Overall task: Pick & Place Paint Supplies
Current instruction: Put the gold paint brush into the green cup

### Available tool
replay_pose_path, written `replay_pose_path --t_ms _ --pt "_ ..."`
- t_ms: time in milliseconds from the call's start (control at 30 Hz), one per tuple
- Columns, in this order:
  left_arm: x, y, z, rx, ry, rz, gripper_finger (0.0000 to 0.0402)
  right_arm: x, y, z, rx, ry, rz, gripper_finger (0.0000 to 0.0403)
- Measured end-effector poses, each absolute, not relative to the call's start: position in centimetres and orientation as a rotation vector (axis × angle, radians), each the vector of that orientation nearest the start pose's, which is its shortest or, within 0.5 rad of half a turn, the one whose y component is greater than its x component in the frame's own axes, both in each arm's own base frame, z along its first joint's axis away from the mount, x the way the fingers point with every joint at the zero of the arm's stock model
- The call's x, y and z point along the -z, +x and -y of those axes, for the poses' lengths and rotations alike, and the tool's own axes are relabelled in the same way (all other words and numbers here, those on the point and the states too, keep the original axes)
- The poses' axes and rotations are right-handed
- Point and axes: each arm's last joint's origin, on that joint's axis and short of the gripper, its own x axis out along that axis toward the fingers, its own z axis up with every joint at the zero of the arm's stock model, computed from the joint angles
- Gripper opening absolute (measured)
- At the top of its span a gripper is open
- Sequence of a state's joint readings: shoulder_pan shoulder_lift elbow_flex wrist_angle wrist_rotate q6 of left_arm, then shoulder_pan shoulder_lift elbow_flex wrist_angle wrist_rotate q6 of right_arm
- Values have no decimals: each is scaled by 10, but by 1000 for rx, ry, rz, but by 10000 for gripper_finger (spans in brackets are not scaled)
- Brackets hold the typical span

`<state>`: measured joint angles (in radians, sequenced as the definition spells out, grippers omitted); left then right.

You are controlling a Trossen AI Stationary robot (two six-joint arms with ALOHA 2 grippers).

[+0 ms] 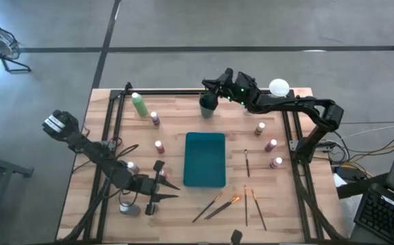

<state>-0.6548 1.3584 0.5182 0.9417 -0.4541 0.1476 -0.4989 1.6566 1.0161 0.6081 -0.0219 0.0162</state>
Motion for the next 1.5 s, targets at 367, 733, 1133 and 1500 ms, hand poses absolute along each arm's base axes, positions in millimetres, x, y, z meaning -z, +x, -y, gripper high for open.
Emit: replay_pose_path --t_ms 367,733,1133,1500 --pt "-228 218 153 201 83 92 110 -279 328 175 470 10 13 11" --pt "-225 217 154 205 81 63 110 -262 324 174 515 16 -38 11" --pt "-225 218 153 195 100 61 110 -212 342 182 512 72 -148 11" --pt "-223 218 153 195 99 40 110 -185 349 186 512 113 -179 11"
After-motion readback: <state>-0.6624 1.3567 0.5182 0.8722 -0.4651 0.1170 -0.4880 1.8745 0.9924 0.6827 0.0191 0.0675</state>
